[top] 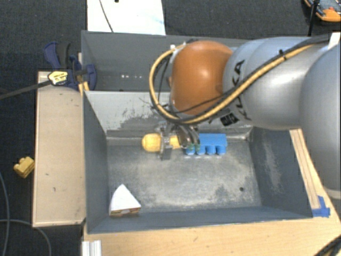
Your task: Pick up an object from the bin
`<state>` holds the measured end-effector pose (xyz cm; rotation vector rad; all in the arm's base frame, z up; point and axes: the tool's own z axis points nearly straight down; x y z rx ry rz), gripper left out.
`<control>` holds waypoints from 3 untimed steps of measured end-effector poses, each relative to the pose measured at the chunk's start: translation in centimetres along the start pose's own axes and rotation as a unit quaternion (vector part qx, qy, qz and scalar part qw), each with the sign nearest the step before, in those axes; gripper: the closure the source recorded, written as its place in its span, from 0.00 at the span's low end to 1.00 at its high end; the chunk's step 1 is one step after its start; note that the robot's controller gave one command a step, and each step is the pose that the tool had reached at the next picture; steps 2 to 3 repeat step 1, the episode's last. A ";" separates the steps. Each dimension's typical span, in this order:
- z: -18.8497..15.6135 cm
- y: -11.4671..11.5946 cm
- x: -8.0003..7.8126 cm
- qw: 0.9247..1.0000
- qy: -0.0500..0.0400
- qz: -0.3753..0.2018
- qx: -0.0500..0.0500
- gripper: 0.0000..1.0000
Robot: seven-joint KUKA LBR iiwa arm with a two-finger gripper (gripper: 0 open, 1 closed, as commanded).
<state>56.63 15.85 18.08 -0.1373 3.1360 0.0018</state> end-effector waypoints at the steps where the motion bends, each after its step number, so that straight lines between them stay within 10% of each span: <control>1: -4.8 0.2 0.8 1.000 0.003 -0.005 0.001 1.00; 3: -4.8 0.2 0.8 1.000 0.003 -0.005 0.001 1.00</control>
Offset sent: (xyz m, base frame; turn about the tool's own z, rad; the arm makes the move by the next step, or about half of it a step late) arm 0.0002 0.0079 0.1099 -0.0046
